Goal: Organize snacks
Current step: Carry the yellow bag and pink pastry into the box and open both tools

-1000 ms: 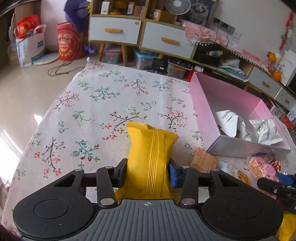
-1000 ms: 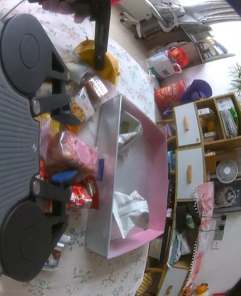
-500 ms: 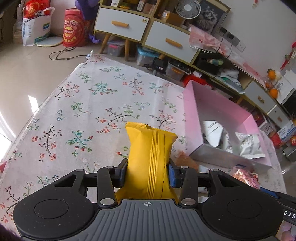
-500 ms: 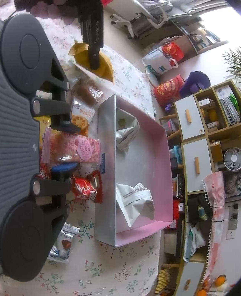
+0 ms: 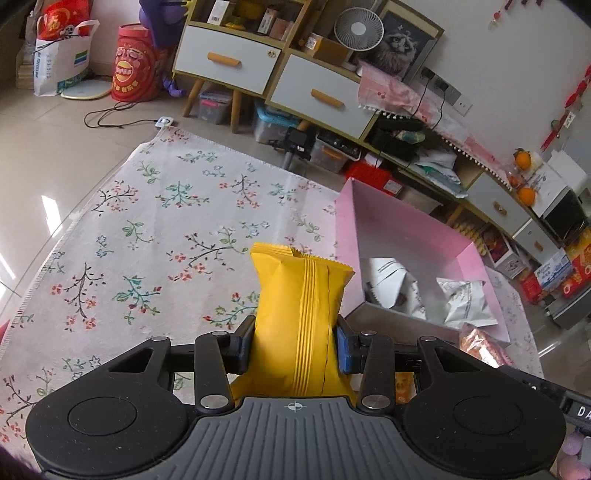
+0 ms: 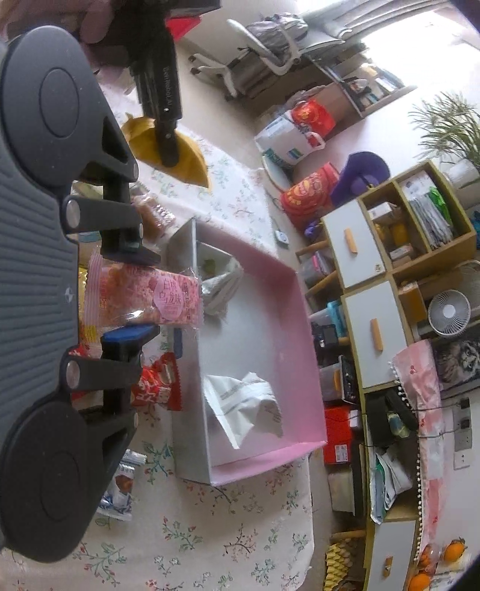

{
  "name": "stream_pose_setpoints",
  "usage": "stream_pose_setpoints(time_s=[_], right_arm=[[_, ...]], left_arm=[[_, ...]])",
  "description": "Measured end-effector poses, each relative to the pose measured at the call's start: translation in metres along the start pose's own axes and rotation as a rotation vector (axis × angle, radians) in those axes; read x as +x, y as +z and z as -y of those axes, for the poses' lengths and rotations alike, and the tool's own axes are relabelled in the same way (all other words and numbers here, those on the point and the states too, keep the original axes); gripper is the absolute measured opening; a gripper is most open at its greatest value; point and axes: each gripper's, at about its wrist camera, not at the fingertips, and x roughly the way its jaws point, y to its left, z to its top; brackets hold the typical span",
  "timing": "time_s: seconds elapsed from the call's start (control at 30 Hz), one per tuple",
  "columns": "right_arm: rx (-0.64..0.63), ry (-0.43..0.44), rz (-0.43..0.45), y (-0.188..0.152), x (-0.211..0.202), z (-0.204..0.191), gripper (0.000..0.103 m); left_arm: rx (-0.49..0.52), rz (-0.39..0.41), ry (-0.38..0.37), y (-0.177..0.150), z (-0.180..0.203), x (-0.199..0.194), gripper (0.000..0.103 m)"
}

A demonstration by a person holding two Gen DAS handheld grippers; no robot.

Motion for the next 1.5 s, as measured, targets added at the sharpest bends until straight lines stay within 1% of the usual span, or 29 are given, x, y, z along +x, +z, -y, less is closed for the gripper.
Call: stream_pose_setpoints(time_s=[0.2,0.37,0.47,0.6,0.7,0.77,0.87,0.97,1.1,1.17,1.23,1.33,1.43,1.5], right_arm=[[0.059,-0.006,0.045,0.01,-0.007,0.013,0.017],[0.104,-0.002,0.072,0.016,-0.012,0.022,0.017],[0.11,-0.009,0.087,0.019,-0.015,0.025,0.018],[0.157,-0.003,0.1,0.024,-0.02,0.032,0.017],[0.201,0.009,0.116,0.031,-0.021,0.039,0.017],[0.212,0.001,0.13,0.038,-0.018,0.043,0.017],[0.229,-0.014,0.138,0.046,-0.013,0.052,0.018],[0.242,-0.033,0.148,0.056,-0.006,0.062,0.018],[0.273,-0.057,0.164,0.069,0.01,0.076,0.018],[0.273,-0.073,0.163,0.074,0.019,0.08,0.018],[0.261,-0.107,0.162,0.079,0.029,0.084,0.018],[0.242,-0.145,0.157,0.086,0.042,0.089,0.018],[0.228,-0.159,0.139,0.09,0.053,0.093,0.018],[0.216,-0.164,0.126,0.092,0.059,0.093,0.018]], left_arm=[[0.012,0.018,-0.017,0.0,0.02,-0.004,0.039],[-0.003,0.055,-0.056,0.003,0.043,-0.01,0.039],[0.015,0.068,-0.077,0.001,0.059,-0.013,0.039],[0.054,0.067,-0.074,0.0,0.073,-0.011,0.039],[0.04,0.044,-0.084,0.003,0.079,-0.001,0.039],[0.043,0.031,-0.092,0.007,0.088,0.009,0.039],[0.069,0.038,-0.1,0.014,0.103,0.025,0.039],[0.053,0.048,-0.14,0.018,0.107,0.04,0.039],[0.021,0.072,-0.199,0.013,0.104,0.063,0.039],[0.036,0.077,-0.188,0.01,0.106,0.075,0.039],[0.071,0.103,-0.184,0.008,0.112,0.081,0.039],[0.114,0.098,-0.183,0.007,0.122,0.089,0.039],[0.167,0.097,-0.179,0.004,0.132,0.096,0.039],[0.183,0.094,-0.18,0.003,0.136,0.1,0.039]])
